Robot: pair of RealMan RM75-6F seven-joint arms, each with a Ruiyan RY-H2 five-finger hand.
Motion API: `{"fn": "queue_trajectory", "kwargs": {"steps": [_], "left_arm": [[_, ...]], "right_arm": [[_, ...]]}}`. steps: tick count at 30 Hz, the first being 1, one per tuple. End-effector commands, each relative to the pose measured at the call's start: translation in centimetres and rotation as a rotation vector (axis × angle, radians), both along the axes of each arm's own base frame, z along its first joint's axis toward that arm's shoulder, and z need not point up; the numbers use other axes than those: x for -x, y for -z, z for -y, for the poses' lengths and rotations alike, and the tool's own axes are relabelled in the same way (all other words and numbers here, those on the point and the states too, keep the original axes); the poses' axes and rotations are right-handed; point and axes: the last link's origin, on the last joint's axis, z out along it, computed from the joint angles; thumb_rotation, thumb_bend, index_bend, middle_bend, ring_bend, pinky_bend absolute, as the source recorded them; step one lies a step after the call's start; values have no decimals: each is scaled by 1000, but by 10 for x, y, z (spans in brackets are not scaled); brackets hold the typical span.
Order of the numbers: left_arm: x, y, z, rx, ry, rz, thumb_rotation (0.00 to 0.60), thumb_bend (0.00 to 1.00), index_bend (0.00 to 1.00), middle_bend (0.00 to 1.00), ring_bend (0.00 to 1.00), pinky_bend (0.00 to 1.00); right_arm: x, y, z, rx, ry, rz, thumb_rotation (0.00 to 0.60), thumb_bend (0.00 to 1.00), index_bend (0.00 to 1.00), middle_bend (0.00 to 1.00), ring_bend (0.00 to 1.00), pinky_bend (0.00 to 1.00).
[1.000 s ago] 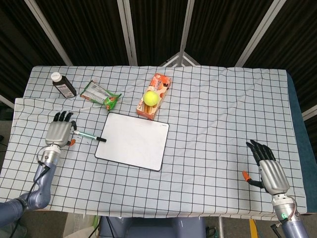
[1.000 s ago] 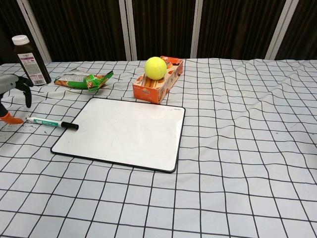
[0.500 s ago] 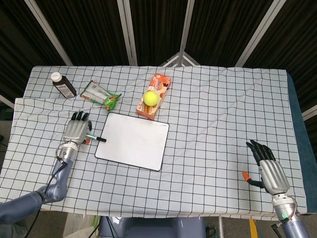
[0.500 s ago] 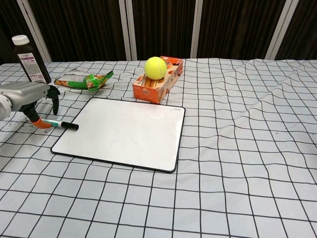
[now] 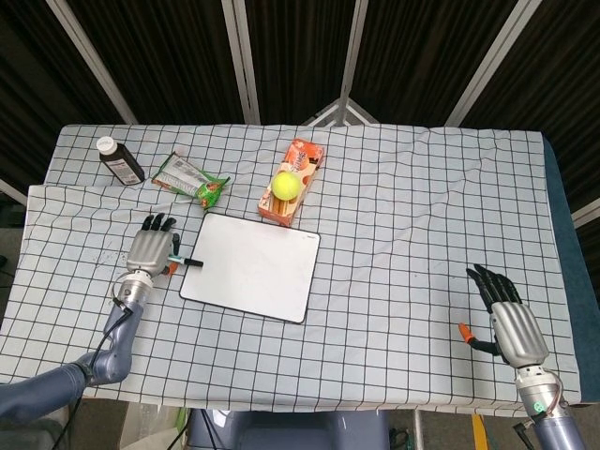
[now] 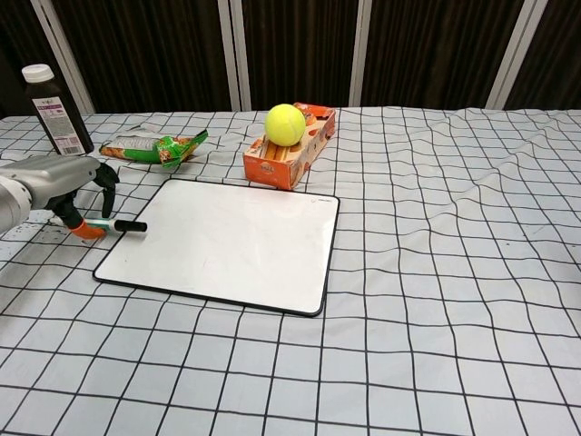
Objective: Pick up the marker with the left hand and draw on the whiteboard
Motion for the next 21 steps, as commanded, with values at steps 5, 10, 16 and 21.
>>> {"fn": "queue_trajectory", "kwargs": {"steps": [5, 10, 16, 21], "left_arm": [[-10, -14, 1, -57, 15, 109, 600, 508, 749, 225, 52, 87], [-27, -26, 2, -101, 21, 262, 600, 509, 749, 225, 52, 88], [-55, -28, 6, -111, -12, 555, 600, 508, 749, 225, 52, 98], [-77, -16, 9, -89, -23, 734, 600, 508, 748, 225, 52, 98]], "right_arm": [[0, -1, 0, 3, 2, 1, 600, 327, 0, 0, 0, 0], [0, 0, 0, -1, 1, 0, 600, 327, 0, 0, 0, 0], [-1, 1, 0, -3, 3, 1, 600, 327, 0, 0, 0, 0], [0, 0, 1, -1, 7, 4, 600, 327, 0, 0, 0, 0]]}}
